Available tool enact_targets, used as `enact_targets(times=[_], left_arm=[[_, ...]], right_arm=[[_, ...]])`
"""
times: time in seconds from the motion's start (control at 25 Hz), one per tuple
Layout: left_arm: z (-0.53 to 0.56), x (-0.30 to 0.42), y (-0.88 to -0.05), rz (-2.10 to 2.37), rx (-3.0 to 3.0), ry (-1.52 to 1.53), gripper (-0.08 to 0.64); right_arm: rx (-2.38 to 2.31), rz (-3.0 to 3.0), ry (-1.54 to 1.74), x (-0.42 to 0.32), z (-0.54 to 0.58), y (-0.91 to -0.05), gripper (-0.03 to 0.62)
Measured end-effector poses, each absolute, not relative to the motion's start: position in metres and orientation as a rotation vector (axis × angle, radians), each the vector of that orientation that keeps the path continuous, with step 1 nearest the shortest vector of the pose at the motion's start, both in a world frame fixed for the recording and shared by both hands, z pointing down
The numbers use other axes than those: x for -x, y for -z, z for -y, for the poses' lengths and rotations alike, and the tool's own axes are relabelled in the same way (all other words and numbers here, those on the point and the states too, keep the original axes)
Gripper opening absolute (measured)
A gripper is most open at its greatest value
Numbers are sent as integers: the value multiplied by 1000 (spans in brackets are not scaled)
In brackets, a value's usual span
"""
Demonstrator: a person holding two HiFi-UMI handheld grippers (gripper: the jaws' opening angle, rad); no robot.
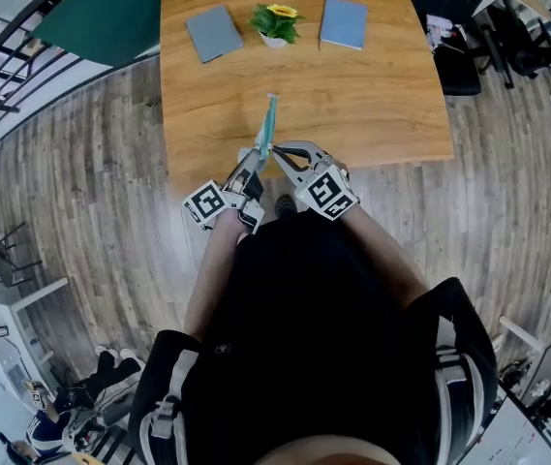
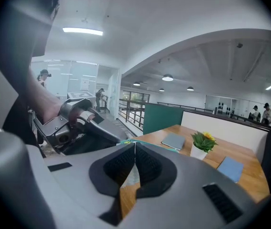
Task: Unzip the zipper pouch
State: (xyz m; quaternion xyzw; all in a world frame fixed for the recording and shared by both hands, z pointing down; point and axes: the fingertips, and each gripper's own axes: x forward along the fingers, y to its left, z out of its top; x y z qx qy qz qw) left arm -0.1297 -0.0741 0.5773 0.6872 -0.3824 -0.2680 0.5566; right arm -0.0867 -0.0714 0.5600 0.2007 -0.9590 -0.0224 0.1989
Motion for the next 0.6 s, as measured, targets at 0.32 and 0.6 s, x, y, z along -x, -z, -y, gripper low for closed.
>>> enact_targets(times=[0.32, 0.6], left_arm=[[75, 129, -579, 781, -1553, 761, 74], [73, 125, -586, 679, -1428, 849, 135]], right_arm=[[-560, 2686, 72, 85, 75, -558, 5], [-566, 2706, 74, 87, 74, -554, 5]])
